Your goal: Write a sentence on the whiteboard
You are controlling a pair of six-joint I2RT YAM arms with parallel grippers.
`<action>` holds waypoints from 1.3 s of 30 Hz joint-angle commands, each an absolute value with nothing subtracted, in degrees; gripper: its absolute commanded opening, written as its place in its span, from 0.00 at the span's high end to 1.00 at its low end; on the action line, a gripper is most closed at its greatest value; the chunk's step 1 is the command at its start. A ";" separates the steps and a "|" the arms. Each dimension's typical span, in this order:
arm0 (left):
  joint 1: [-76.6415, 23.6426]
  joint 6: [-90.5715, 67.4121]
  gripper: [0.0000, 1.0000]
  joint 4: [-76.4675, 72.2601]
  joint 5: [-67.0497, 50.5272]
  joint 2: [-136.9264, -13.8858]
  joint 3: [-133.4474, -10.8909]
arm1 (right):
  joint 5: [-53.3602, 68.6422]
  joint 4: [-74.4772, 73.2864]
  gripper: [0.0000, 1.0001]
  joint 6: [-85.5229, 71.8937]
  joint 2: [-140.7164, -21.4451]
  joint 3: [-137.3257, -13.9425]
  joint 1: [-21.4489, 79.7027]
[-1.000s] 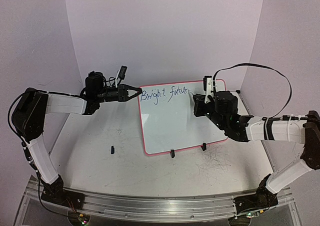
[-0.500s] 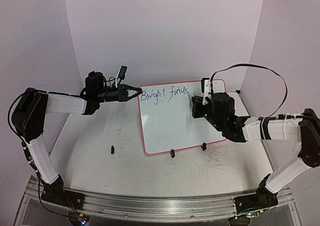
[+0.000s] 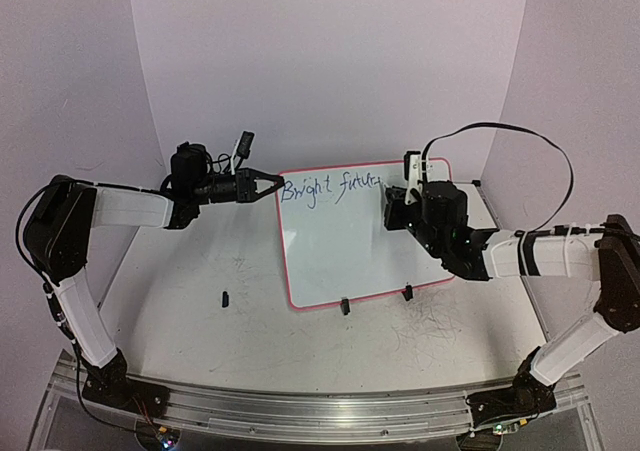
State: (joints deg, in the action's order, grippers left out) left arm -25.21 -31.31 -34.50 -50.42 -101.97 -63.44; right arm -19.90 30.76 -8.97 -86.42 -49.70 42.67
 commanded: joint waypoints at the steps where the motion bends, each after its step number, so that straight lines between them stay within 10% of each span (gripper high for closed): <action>1: -28.74 -28.21 1.00 -30.37 -52.76 -102.16 -64.65 | -20.01 31.95 1.00 -7.98 -87.77 -52.43 42.10; 39: -28.92 -28.09 1.00 -30.15 -52.77 -102.31 -64.78 | -21.31 29.78 1.00 -9.18 -81.77 -48.15 42.71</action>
